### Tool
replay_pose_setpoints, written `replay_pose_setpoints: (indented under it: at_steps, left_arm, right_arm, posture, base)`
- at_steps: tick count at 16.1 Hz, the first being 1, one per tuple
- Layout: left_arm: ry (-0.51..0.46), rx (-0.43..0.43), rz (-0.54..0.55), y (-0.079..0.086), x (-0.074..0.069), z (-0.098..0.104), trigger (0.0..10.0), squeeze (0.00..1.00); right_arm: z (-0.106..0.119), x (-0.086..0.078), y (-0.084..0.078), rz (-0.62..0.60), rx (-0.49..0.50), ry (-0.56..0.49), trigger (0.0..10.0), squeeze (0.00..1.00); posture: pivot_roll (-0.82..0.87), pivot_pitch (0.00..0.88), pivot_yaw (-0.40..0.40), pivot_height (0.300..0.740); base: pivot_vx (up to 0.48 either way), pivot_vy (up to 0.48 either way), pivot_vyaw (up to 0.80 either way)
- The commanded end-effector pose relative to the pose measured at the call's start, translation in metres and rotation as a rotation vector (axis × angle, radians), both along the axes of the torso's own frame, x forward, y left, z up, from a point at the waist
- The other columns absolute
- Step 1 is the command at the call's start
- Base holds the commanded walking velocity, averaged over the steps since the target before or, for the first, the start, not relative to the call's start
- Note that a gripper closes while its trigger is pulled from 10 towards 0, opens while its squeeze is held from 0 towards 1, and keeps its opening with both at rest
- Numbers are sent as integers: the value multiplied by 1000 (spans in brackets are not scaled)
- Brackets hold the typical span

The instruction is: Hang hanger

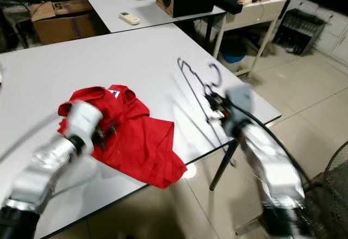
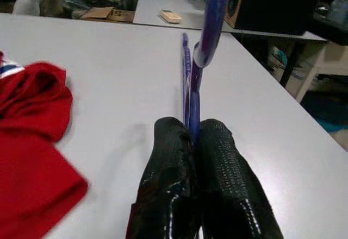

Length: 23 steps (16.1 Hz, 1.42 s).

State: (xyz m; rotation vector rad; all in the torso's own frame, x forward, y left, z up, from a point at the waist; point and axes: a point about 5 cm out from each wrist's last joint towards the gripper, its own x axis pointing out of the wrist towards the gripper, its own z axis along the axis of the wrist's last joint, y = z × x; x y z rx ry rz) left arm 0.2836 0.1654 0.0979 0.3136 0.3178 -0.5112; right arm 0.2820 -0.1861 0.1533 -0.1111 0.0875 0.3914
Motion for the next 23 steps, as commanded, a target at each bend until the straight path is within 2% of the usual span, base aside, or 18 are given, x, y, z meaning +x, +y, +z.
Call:
replay_pose_setpoints:
  at_steps: [1,3,5,6,7,8,9,10,12,13,14,16,17,19,20,21,22,23]
  left_arm:
    - [68,65,-67,-5,-3,-11,10000,0]
    - [124,53,-112,-15,-1,-21,10000,0]
    - [121,33,-87,-30,14,-30,10000,0]
    - [56,-45,47,-42,36,-22,10000,0]
    - [35,-112,149,-45,48,-15,10000,0]
    - [30,-139,192,-45,53,-12,10000,0]
    - [-1,-215,324,-40,67,-2,10000,0]
    - [-34,-250,393,-34,76,7,10000,0]
    - [-82,-237,380,-26,81,16,10000,0]
    - [-105,-217,325,-23,81,19,10000,0]
    - [-125,-218,184,-24,76,24,10000,0]
    - [-150,-240,102,-22,70,32,10000,1000]
    - [-190,-225,68,-19,68,40,10000,1000]
    - [-259,-139,31,-14,66,50,10000,1000]
    - [-291,-65,23,-8,66,54,10000,898]
    - [-328,69,75,4,69,55,10000,0]
    - [-337,140,141,15,72,54,10000,0]
    - [-305,171,132,18,73,49,10000,0]
  right_arm:
    - [5,-7,-6,-13,-10,-17,10000,0]
    - [3,-14,-12,-51,-4,-14,10000,0]
    - [2,-18,-12,-91,20,-19,10000,0]
    - [2,-18,-10,-101,34,-25,10000,0]
    - [3,-18,-8,-101,37,-27,10000,0]
    - [3,-18,-7,-101,39,-28,10000,0]
    - [4,-17,-6,-108,41,-32,10000,0]
    - [5,-17,-6,-112,41,-35,10000,0]
    - [5,-20,-6,-115,42,-37,10000,0]
    - [5,-23,-8,-124,44,-35,10000,0]
    - [4,-27,-13,-140,44,-30,10000,0]
    - [4,-29,-17,-159,44,-30,10000,0]
    - [5,-30,-21,-186,42,-35,10000,0]
    - [5,-31,-25,-224,47,-41,10000,0]
    - [3,-33,-27,-252,46,-31,10000,0]
    - [-1,-33,-28,-279,37,-14,10000,0]
    - [-4,-33,-27,-295,46,-8,10000,0]
    - [-5,-33,-24,-304,57,-8,10000,0]
  posture:
    - [-105,0,44,740]
    - [-112,0,61,740]
    - [-123,0,70,740]
    - [-132,0,70,740]
    - [-133,0,70,740]
    - [-139,0,70,740]
    - [-147,0,71,740]
    - [-150,0,73,740]
    - [-154,0,76,740]
    - [-155,0,74,740]
    - [-153,0,71,740]
    - [-149,0,68,740]
    - [-148,0,71,740]
    - [-146,0,71,740]
    - [-145,0,71,740]
    - [-145,0,75,740]
    - [-146,0,83,740]
    - [-148,0,87,740]
  base:
    - [0,0,0]
    - [0,0,0]
    - [0,0,0]
    - [0,0,0]
    - [0,0,0]
    - [0,0,0]
    - [0,0,0]
    - [0,0,0]
    - [0,0,0]
    - [0,0,0]
    - [0,0,0]
    - [0,0,0]
    - [0,0,0]
    - [0,0,0]
    - [0,0,0]
    - [0,0,0]
    - [0,0,0]
    - [0,0,0]
